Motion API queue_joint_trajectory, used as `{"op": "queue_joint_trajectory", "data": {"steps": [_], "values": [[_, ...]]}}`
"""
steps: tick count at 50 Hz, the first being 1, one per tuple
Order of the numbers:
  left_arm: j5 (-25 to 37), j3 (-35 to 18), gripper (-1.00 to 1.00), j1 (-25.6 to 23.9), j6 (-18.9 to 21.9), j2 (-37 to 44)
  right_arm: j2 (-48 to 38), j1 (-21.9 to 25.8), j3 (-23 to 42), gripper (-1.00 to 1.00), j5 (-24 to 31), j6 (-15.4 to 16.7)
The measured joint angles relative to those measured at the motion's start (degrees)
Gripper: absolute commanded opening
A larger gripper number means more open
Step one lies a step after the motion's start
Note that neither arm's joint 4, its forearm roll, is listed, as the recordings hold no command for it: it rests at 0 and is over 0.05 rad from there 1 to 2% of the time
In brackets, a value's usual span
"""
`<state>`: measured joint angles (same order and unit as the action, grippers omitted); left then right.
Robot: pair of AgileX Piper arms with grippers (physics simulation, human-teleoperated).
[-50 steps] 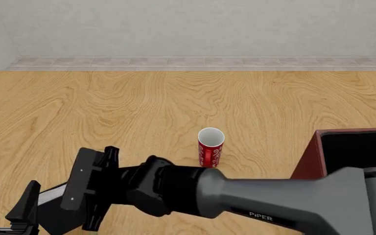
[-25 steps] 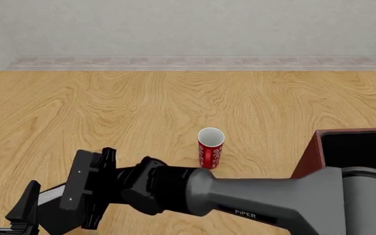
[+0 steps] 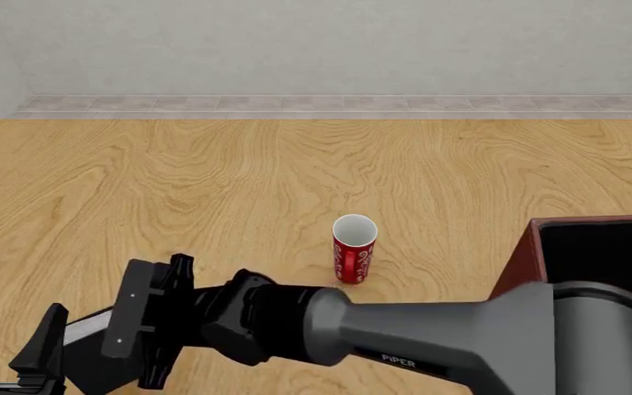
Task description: Pick up the book and place it in the left compartment of the caddy.
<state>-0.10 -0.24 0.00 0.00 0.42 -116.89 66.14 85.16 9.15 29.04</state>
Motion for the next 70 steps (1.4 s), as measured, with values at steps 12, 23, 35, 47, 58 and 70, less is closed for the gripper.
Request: {"op": "queue_joint_trajectory", "data": {"steps": [12,23,35,47,58,70], "values": [[0.0,0.0,1.0,0.0,0.0,0.0,-1.19,-0.55,0.7,1.0,-0.24,0.42],[0.0,0.0,1.0,0.0,0.0,0.0,-2.26,-1.09,1.48,1.0,-0.32,0.63],[0.0,0.0,1.0,0.0,0.0,0.0,-1.94,-0.69,1.04,-1.0,-0.81,1.78],[0.0,0.0,1.0,0.0,0.0,0.0,-1.0,-0.25,0.01,-1.0,-1.25,2.49],[0.0,0.0,1.0,0.0,0.0,0.0,0.42,0.11,-1.58,-1.0,-1.51,2.89],[0.0,0.0,1.0,0.0,0.0,0.0,1.83,-0.1,-2.66,-1.0,-1.59,3.15]]}}
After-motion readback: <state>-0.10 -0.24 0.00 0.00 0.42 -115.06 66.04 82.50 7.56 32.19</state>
